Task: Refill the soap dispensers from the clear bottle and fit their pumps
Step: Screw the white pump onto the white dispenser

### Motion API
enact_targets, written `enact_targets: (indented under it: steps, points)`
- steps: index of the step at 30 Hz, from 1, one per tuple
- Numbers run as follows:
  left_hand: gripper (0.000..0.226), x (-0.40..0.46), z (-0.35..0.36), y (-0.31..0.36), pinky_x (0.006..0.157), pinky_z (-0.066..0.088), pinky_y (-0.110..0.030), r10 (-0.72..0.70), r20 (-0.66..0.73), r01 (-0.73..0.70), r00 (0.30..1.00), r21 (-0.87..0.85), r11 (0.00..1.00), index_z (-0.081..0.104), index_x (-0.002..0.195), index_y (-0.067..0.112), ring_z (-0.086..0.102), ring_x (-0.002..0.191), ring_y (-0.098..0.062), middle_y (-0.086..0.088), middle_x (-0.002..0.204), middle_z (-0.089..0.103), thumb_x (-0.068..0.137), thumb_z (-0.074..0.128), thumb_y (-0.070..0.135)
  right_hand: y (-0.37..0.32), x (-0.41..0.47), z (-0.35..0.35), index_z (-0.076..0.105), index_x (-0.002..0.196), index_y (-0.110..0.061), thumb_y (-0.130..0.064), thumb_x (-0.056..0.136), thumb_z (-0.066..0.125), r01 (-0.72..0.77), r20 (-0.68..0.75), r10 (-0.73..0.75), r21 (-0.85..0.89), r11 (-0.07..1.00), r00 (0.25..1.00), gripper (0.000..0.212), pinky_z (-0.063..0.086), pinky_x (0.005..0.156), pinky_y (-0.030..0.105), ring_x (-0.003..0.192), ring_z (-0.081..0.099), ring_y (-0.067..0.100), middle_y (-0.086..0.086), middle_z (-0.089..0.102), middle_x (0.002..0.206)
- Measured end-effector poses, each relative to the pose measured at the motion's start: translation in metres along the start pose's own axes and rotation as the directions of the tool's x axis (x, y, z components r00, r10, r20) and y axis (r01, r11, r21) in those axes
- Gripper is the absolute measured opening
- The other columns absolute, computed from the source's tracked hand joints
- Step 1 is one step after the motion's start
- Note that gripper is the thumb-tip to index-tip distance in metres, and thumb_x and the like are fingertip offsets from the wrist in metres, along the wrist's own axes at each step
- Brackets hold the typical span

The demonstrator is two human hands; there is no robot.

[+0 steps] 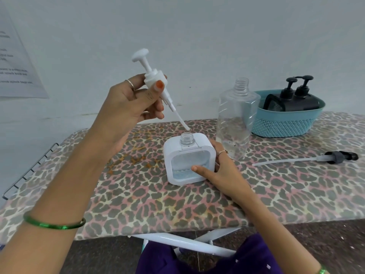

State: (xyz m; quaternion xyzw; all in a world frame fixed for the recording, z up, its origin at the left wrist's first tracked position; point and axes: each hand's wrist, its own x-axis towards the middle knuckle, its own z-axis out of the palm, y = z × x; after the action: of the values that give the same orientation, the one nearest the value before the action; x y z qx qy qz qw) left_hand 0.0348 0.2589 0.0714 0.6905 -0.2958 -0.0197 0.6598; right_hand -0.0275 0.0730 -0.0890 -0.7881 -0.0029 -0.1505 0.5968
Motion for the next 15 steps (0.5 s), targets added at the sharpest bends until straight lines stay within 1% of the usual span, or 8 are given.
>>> enact_targets:
  steps: [4, 6, 8, 9, 10, 12, 13, 15]
  points:
    - [0.042, 0.003, -0.002, -0.008, 0.066, 0.053, -0.023, -0.019, -0.002, 0.019, 1.000, 0.012, 1.000, 0.063, 0.116, 0.012, 0.058, 0.059, -0.011, 0.005, 0.063, 0.062, 0.079, 0.061, 0.033, 0.000, 0.001, -0.001, 0.036, 0.119, -0.054, -0.029, 0.079, 0.075, 0.002, -0.004, -0.002, -0.009, 1.000, 1.000, 0.061, 0.045, 0.082, 0.007, 0.108, 0.052, -0.013, -0.025, 0.051, 0.124]
    - [0.043, 0.003, 0.000, -0.013, 0.065, 0.053, -0.023, -0.031, 0.004, 0.031, 1.000, 0.032, 0.999, 0.062, 0.117, 0.011, 0.058, 0.058, -0.012, 0.004, 0.062, 0.062, 0.080, 0.062, 0.032, 0.000, 0.001, -0.001, 0.036, 0.119, -0.054, -0.029, 0.079, 0.075, 0.003, -0.001, -0.003, -0.013, 1.000, 1.000, 0.061, 0.044, 0.082, 0.006, 0.109, 0.051, -0.013, -0.025, 0.051, 0.124]
    - [0.041, 0.004, 0.003, -0.017, 0.061, 0.051, -0.021, -0.043, 0.013, 0.042, 0.999, 0.069, 0.997, 0.064, 0.114, 0.011, 0.055, 0.056, -0.010, 0.005, 0.061, 0.060, 0.078, 0.063, 0.032, 0.001, 0.001, -0.001, 0.036, 0.122, -0.051, -0.028, 0.080, 0.075, 0.010, -0.001, -0.010, -0.006, 1.000, 1.000, 0.062, 0.044, 0.082, 0.005, 0.109, 0.052, -0.013, -0.026, 0.051, 0.123]
    - [0.039, 0.004, 0.006, -0.019, 0.060, 0.049, -0.019, -0.048, 0.020, 0.046, 0.999, 0.099, 0.994, 0.066, 0.111, 0.013, 0.053, 0.056, -0.010, 0.002, 0.062, 0.059, 0.077, 0.063, 0.033, 0.001, 0.001, 0.000, 0.036, 0.124, -0.050, -0.027, 0.080, 0.075, 0.012, -0.004, -0.012, -0.003, 1.000, 1.000, 0.063, 0.044, 0.082, 0.006, 0.108, 0.052, -0.013, -0.026, 0.051, 0.123]
    - [0.037, 0.004, 0.008, -0.022, 0.061, 0.047, -0.019, -0.055, 0.031, 0.051, 0.998, 0.135, 0.990, 0.067, 0.108, 0.016, 0.051, 0.058, -0.010, -0.005, 0.065, 0.059, 0.076, 0.064, 0.035, 0.001, 0.001, 0.000, 0.036, 0.126, -0.047, -0.027, 0.080, 0.075, 0.013, -0.005, -0.013, 0.000, 1.000, 1.000, 0.063, 0.045, 0.082, 0.007, 0.108, 0.052, -0.013, -0.026, 0.051, 0.123]
    - [0.034, 0.002, 0.013, -0.029, 0.070, 0.042, -0.025, -0.083, 0.070, 0.066, 0.994, 0.211, 0.975, 0.070, 0.104, 0.025, 0.049, 0.069, -0.016, -0.022, 0.081, 0.056, 0.074, 0.066, 0.041, 0.002, 0.001, 0.000, 0.036, 0.129, -0.045, -0.028, 0.080, 0.075, 0.009, -0.004, -0.009, 0.006, 1.000, 1.000, 0.065, 0.046, 0.084, 0.010, 0.108, 0.053, -0.011, -0.025, 0.053, 0.122]
    - [0.032, 0.001, 0.015, -0.033, 0.074, 0.040, -0.029, -0.098, 0.085, 0.076, 0.992, 0.237, 0.969, 0.070, 0.101, 0.029, 0.047, 0.073, -0.016, -0.024, 0.085, 0.055, 0.073, 0.067, 0.043, 0.003, 0.001, 0.000, 0.036, 0.129, -0.045, -0.029, 0.080, 0.075, 0.009, -0.003, -0.009, 0.002, 1.000, 1.000, 0.065, 0.048, 0.085, 0.012, 0.109, 0.054, -0.009, -0.025, 0.054, 0.122]
    - [0.028, -0.001, 0.019, -0.040, 0.073, 0.039, -0.028, -0.126, 0.094, 0.098, 0.988, 0.262, 0.960, 0.070, 0.096, 0.033, 0.045, 0.073, -0.013, -0.018, 0.082, 0.053, 0.071, 0.067, 0.046, 0.003, 0.001, 0.000, 0.037, 0.127, -0.048, -0.031, 0.079, 0.076, 0.007, -0.003, -0.007, -0.010, 1.000, 1.000, 0.064, 0.049, 0.087, 0.015, 0.109, 0.055, -0.007, -0.025, 0.055, 0.121]
